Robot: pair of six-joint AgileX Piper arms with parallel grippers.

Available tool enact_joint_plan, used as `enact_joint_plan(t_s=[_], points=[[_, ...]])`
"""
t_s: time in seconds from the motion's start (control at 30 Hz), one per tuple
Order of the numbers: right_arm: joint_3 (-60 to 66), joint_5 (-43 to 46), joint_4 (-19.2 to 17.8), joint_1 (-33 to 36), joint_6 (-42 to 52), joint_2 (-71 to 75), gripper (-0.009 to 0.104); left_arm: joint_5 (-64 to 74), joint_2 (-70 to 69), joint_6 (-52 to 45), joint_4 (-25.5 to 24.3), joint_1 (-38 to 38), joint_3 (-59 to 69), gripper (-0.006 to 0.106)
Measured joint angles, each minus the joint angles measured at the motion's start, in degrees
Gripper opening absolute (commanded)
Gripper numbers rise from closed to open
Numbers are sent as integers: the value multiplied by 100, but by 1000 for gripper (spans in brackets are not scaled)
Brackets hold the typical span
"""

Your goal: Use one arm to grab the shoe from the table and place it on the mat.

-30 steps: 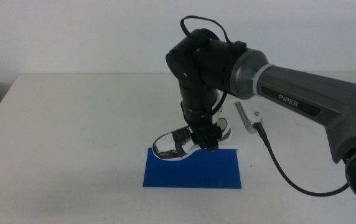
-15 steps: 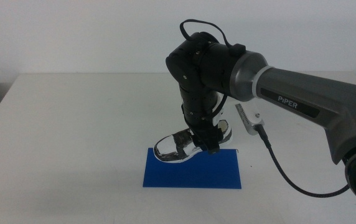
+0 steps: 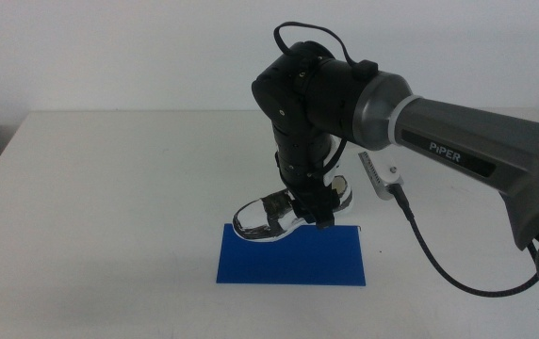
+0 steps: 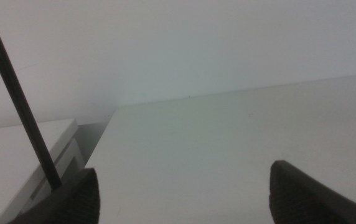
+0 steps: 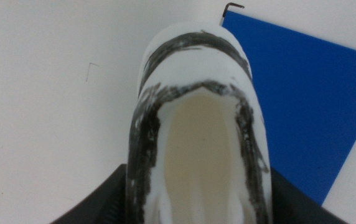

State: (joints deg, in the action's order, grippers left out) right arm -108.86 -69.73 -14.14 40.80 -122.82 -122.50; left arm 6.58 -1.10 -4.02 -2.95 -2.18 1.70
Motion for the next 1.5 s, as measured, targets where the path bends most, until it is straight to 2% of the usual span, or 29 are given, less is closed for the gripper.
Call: enact_joint_plan(t_s=[0.23, 0.57, 0.87, 0.97, 1.0, 1.03, 1.13, 1.23, 1.3, 1.5], points=[[0, 0, 248, -114, 0, -150, -4, 0, 0, 0, 0, 0, 0, 94], [0, 4, 922, -114, 0, -375, -4, 0, 0, 0, 0, 0, 0, 94], [0, 6, 889, -114, 0, -453, -3, 0, 0, 0, 0, 0, 0, 94], [0, 12, 822, -114, 0, -464, 0, 0, 0, 0, 0, 0, 0, 94], [0, 11, 810, -114, 0, -471, 5, 0, 0, 0, 0, 0, 0, 94], [0, 11, 810, -114, 0, -478, 53, 0, 0, 0, 0, 0, 0, 94], [0, 13, 786, -114, 0, -484, 71, 0, 0, 0, 0, 0, 0, 94], [0, 13, 767, -114, 0, -484, 85, 0, 0, 0, 0, 0, 0, 94], [0, 13, 767, -114, 0, -479, 89, 0, 0, 0, 0, 0, 0, 94], [0, 21, 730, -114, 7, -52, 89, 0, 0, 0, 0, 0, 0, 94]])
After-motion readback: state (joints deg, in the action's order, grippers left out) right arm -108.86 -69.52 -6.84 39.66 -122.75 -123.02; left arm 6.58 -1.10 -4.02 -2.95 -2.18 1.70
